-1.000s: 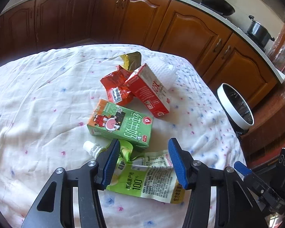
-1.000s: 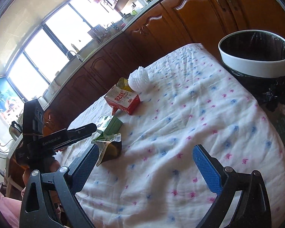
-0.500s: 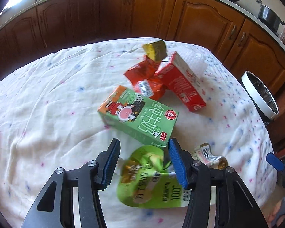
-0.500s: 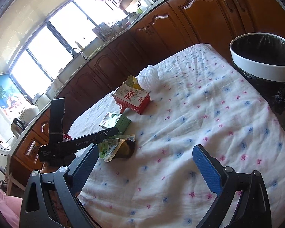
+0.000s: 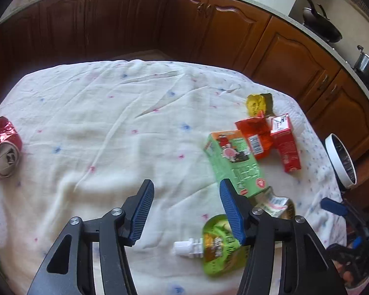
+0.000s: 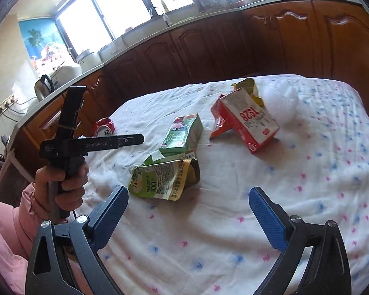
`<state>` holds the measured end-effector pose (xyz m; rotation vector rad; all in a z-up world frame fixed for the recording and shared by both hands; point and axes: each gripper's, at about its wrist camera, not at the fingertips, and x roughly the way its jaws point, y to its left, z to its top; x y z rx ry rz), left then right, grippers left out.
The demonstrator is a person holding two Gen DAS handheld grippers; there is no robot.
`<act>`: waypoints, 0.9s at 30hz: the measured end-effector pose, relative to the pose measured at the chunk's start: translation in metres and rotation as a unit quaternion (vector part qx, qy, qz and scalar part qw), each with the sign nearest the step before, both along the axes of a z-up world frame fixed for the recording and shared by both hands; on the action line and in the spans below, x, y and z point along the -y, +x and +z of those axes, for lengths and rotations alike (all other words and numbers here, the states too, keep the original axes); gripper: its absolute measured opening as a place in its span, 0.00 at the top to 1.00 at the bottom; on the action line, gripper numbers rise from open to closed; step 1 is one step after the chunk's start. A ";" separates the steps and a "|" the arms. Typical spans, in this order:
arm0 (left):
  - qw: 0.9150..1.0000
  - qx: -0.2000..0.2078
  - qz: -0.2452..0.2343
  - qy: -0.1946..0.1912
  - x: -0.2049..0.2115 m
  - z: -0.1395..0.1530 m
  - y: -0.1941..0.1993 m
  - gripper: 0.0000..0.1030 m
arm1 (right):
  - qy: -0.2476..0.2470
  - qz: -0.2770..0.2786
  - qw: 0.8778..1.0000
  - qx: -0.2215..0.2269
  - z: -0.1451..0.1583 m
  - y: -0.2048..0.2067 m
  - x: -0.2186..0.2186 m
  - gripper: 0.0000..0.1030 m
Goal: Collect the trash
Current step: 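Move both tools back to the table, left tool toward green juice pouch, then grasp green milk carton with left tool while right tool grasps green juice pouch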
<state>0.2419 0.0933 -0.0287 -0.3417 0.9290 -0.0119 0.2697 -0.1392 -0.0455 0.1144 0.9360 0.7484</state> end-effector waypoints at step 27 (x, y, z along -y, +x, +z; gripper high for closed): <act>0.999 0.018 -0.014 0.042 -0.037 -0.001 -0.014 0.55 | -0.056 0.085 0.994 0.038 -0.005 0.012 -0.064 0.20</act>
